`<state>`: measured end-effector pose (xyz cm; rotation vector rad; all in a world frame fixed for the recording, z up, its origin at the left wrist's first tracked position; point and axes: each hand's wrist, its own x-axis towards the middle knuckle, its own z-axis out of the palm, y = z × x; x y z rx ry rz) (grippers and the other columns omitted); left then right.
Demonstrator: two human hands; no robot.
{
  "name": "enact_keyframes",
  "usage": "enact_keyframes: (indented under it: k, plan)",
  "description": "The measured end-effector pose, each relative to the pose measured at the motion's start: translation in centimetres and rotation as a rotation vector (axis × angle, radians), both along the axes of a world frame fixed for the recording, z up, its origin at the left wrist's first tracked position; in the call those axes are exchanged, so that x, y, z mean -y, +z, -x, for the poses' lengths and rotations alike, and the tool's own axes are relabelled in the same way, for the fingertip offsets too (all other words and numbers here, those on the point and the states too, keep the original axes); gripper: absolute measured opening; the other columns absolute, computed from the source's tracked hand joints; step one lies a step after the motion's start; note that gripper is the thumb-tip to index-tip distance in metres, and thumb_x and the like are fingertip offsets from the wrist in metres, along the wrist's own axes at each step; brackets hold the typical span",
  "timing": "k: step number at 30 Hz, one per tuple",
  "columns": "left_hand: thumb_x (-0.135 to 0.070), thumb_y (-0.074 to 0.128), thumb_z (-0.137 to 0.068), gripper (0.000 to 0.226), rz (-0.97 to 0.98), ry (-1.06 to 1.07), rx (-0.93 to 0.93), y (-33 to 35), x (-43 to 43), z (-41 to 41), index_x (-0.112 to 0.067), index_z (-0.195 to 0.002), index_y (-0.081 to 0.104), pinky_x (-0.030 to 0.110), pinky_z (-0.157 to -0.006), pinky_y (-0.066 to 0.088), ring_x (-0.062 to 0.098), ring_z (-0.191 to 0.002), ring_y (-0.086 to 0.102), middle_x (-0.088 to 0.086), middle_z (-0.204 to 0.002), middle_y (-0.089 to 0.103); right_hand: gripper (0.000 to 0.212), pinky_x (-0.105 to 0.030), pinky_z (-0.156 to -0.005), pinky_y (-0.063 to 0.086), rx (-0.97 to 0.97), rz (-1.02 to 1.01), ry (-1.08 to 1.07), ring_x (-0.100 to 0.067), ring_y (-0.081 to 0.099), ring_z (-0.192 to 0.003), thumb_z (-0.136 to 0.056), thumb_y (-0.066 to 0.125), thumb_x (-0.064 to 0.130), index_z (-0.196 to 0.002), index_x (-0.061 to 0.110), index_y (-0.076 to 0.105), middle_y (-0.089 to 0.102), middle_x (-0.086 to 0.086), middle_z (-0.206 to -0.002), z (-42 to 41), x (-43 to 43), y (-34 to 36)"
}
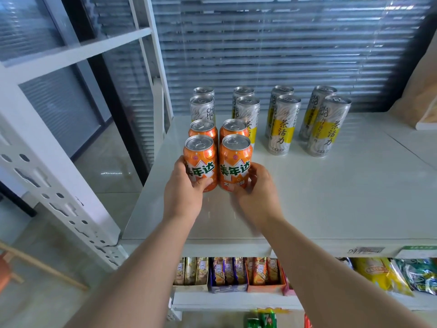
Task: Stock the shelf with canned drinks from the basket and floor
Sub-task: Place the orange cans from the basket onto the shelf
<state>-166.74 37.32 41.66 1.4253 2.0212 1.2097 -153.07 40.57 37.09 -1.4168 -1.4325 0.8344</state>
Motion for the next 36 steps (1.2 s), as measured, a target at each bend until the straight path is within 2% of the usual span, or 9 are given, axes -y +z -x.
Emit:
enact_keyframes:
  k: [4, 8, 12, 16, 21, 24, 26, 30, 36]
  plan:
    - [-0.023, 0.072, -0.082, 0.061, 0.035, -0.017, 0.012, 0.4, 0.4, -0.1, -0.016, -0.134, 0.042, 0.032, -0.095, 0.040, 0.024, -0.120, 0.054, 0.003, -0.132, 0.057, 0.060, -0.023, -0.088, 0.048, 0.040, 0.017, 0.006, -0.016, 0.061, -0.110, -0.079, 0.077, 0.014, -0.131, 0.018, 0.049, 0.058, -0.001, -0.127, -0.3, -0.2, 0.3]
    - [-0.024, 0.071, -0.084, 0.062, 0.056, -0.031, -0.001, 0.0, 0.5, 0.2, -0.013, -0.136, 0.039, 0.031, -0.095, 0.038, 0.027, -0.124, 0.050, 0.006, -0.138, 0.052, 0.074, -0.024, -0.091, 0.044, 0.046, 0.054, 0.008, -0.013, 0.057, -0.118, -0.078, 0.078, 0.028, -0.141, 0.019, 0.040, 0.057, 0.002, -0.130, -0.5, 0.6, 1.0]
    - [-0.029, 0.069, -0.085, 0.069, 0.013, 0.094, -0.020, -1.1, 1.2, 0.6, -0.011, -0.142, 0.034, 0.038, -0.097, 0.040, 0.027, -0.126, 0.048, 0.010, -0.139, 0.048, 0.055, -0.028, -0.099, 0.043, 0.019, 0.055, -0.064, -0.012, 0.051, -0.123, -0.087, 0.064, 0.021, -0.138, 0.019, 0.046, 0.054, 0.001, -0.132, -1.1, 3.1, 1.6]
    - [-0.034, 0.063, -0.089, 0.044, -0.103, 0.197, -0.051, -0.6, 2.8, -0.6, -0.011, -0.123, 0.049, 0.031, -0.074, 0.041, 0.023, -0.099, 0.058, 0.007, -0.112, 0.059, 0.033, -0.025, -0.087, 0.043, -0.016, 0.029, -0.164, -0.011, 0.056, -0.109, -0.092, 0.057, 0.021, -0.126, 0.017, 0.057, 0.060, 0.001, -0.122, -2.0, 5.1, 2.8]
    - [-0.035, 0.059, -0.091, 0.026, -0.134, 0.159, -0.062, 0.6, 5.9, -4.4, -0.014, -0.106, 0.057, 0.027, -0.071, 0.036, 0.015, -0.083, 0.054, 0.003, -0.101, 0.064, 0.014, -0.033, -0.074, 0.051, -0.109, 0.049, -0.196, -0.015, 0.060, -0.081, -0.095, 0.051, 0.026, -0.097, 0.019, 0.063, 0.066, 0.000, -0.092, -4.7, 8.2, 4.3]
    - [-0.035, 0.057, -0.092, 0.024, -0.126, 0.112, -0.067, 1.3, 8.6, -7.7, -0.014, -0.104, 0.058, 0.027, -0.072, 0.037, 0.016, -0.082, 0.053, 0.000, -0.097, 0.063, 0.021, -0.027, -0.053, 0.038, -0.121, 0.049, -0.181, -0.009, 0.046, -0.058, -0.097, 0.049, 0.025, -0.077, 0.021, 0.054, 0.052, 0.007, -0.063, -7.7, 11.0, 5.1]
    - [-0.034, 0.057, -0.093, 0.023, -0.121, 0.119, -0.077, 1.5, 10.7, -10.0, -0.014, -0.104, 0.058, 0.027, -0.072, 0.038, 0.017, -0.082, 0.052, 0.000, -0.095, 0.062, 0.022, -0.027, -0.052, 0.036, -0.130, 0.059, -0.169, -0.010, 0.045, -0.057, -0.097, 0.049, 0.026, -0.079, 0.016, 0.057, 0.052, 0.004, -0.062, -10.3, 13.4, 5.4]
    - [-0.034, 0.055, -0.093, 0.025, -0.091, 0.139, -0.044, 1.0, 16.1, -16.3, -0.013, -0.106, 0.058, 0.026, -0.073, 0.035, 0.016, -0.082, 0.050, -0.004, -0.092, 0.059, 0.034, -0.031, -0.060, 0.038, -0.153, 0.083, -0.148, -0.019, 0.048, -0.064, -0.097, 0.047, 0.027, -0.090, -0.003, 0.063, 0.063, -0.019, -0.074, -16.8, 19.1, 4.8]
    - [-0.037, 0.052, -0.095, 0.026, 0.010, 0.048, -0.039, -3.2, 23.9, -26.6, -0.014, -0.104, 0.058, 0.022, -0.066, 0.034, 0.012, -0.084, 0.051, -0.008, -0.095, 0.055, 0.040, -0.033, -0.056, 0.033, -0.125, 0.161, -0.126, -0.018, 0.043, -0.058, -0.096, 0.046, 0.029, -0.080, -0.006, 0.056, 0.054, -0.017, -0.065, -27.8, 26.8, 1.8]
